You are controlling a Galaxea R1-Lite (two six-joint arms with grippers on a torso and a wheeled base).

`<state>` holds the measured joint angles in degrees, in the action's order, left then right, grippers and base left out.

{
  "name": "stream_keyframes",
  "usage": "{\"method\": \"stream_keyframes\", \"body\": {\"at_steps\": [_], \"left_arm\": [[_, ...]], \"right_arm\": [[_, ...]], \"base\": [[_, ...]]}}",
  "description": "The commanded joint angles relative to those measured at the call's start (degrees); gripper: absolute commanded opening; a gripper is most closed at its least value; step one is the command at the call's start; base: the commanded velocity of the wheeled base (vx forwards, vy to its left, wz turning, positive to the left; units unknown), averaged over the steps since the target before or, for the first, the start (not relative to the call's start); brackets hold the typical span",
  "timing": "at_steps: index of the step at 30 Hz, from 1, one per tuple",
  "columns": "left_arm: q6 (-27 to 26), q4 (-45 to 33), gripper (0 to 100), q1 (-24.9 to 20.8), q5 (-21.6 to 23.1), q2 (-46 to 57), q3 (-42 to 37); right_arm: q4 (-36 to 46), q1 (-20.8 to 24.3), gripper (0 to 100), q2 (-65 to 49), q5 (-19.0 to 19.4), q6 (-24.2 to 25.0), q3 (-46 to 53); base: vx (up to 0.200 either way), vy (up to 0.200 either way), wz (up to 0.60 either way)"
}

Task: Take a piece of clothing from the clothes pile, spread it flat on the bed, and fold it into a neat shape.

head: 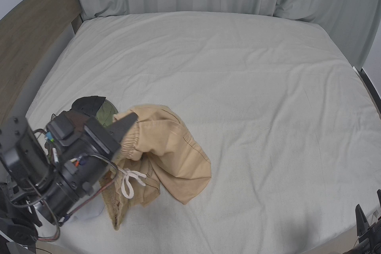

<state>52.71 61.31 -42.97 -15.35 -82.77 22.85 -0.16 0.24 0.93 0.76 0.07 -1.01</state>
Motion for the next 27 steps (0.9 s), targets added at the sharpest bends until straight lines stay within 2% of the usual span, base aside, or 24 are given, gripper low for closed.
{"method": "stream_keyframes", "body": {"at_steps": [1, 5, 11, 13, 17, 20, 23, 27], "left_arm": [[-0.86, 1.01, 0, -5.28, 1.72, -11.88, 3.35], [-0.77, 1.18, 0, -12.22, 2.78, -17.07, 10.29], [-0.33, 2.85, 0, -20.92, 11.83, -21.02, 19.34], [-0.33, 4.26, 0, -22.16, 13.50, -21.29, 22.42], [-0.24, 10.68, 0, -22.59, 15.79, -21.11, 29.63], [0.02, 11.03, 0, -22.07, 15.88, -21.20, 33.05], [0.02, 10.94, 0, -20.75, 15.52, -21.55, 32.44], [-0.42, 9.01, 0, -15.91, 13.94, -23.49, 28.04]], "right_arm": [[-0.02, 0.11, 100, -0.93, 0.04, 0.10, 1.01], [-0.02, 0.02, 100, -0.93, -0.05, 0.10, 1.01], [-0.02, 0.11, 100, -0.93, -0.05, 0.10, 1.01], [-0.02, 0.02, 100, -0.93, -0.05, 0.10, 1.01], [-0.02, 0.11, 100, -0.93, -0.05, 0.10, 1.01], [-0.02, 0.11, 100, -0.93, -0.05, 0.01, 1.01], [-0.02, 0.11, 100, -0.93, -0.05, 0.01, 1.01], [-0.02, 0.11, 100, -0.93, -0.05, 0.10, 1.01]], "base": [[0.000, 0.000, 0.00], [0.000, 0.000, 0.00], [0.000, 0.000, 0.00], [0.000, 0.000, 0.00], [0.000, 0.000, 0.00], [0.000, 0.000, 0.00], [0.000, 0.000, 0.00], [0.000, 0.000, 0.00]]}}
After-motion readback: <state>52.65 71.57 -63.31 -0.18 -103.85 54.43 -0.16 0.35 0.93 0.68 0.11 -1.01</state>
